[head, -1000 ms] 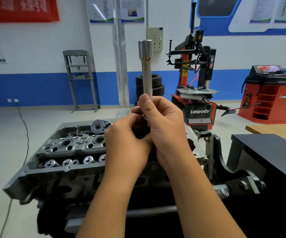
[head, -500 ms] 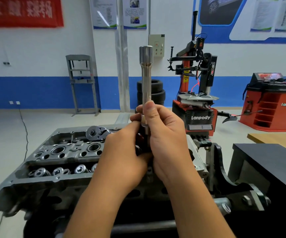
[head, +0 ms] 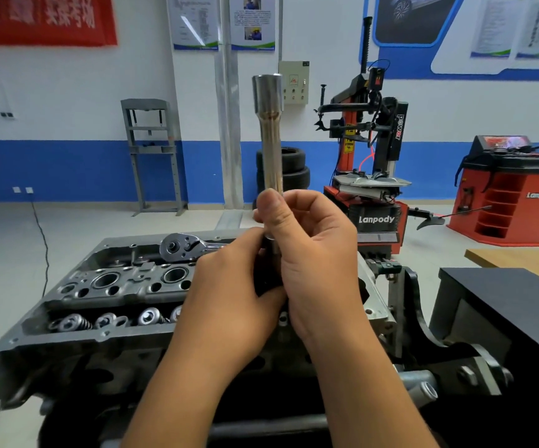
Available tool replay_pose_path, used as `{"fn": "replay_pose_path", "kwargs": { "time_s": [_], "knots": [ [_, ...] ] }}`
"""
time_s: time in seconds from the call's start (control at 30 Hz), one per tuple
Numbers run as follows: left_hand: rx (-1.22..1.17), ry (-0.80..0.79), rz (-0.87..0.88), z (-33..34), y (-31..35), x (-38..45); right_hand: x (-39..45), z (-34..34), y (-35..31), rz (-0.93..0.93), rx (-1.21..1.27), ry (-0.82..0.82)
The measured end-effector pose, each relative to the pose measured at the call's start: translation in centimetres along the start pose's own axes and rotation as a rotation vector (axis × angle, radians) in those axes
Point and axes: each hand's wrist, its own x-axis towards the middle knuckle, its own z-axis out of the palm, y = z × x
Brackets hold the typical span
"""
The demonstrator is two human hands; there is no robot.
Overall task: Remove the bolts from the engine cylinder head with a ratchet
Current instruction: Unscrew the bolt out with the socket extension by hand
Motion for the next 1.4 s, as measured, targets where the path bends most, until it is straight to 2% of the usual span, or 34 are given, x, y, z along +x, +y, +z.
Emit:
{"fn": "replay_pose_path", "kwargs": {
  "time_s": [0.3, 0.47, 0.63, 0.8, 0.9, 1.1, 1.3, 1.4],
  "knots": [
    [-0.243, -0.098, 0.044, -0.4, -0.1, 0.0, 0.0, 0.0, 0.1, -0.016, -0.102, 0.014],
    [-0.198, 0.062, 0.011, 0.5, -0.1, -0.1, 0.0, 0.2, -0.1, 0.067, -0.031, 0.004],
    [-0.151, 0.127, 0.001, 0.7, 0.2, -0.2, -0.2, 0.3, 0.0, 0.031, -0.004, 0.052],
    [-0.236, -0.022, 0.018, 0.1, -0.1, -0.2, 0.0, 0.1, 0.5, -0.017, -0.023, 0.032],
    [-0.268, 0.007, -0.014, 0.2, -0.4, 0.0, 0.3, 0.0, 0.7, 0.004, -0.033, -0.013],
    [-0.153, 0.11, -0.055, 0.5, 0.0, -0.3, 0.1, 0.0, 0.4, 0.009, -0.014, -0.029],
    [-0.205, -0.019, -0.024, 0.2, 0.2, -0.2, 0.0, 0.1, 0.6, -0.017, 0.021, 0.003],
    [-0.217, -0.018, -0.049, 0.1, 0.3, -0.2, 0.2, 0.0, 0.7, -0.004, 0.0, 0.015]
  ]
}}
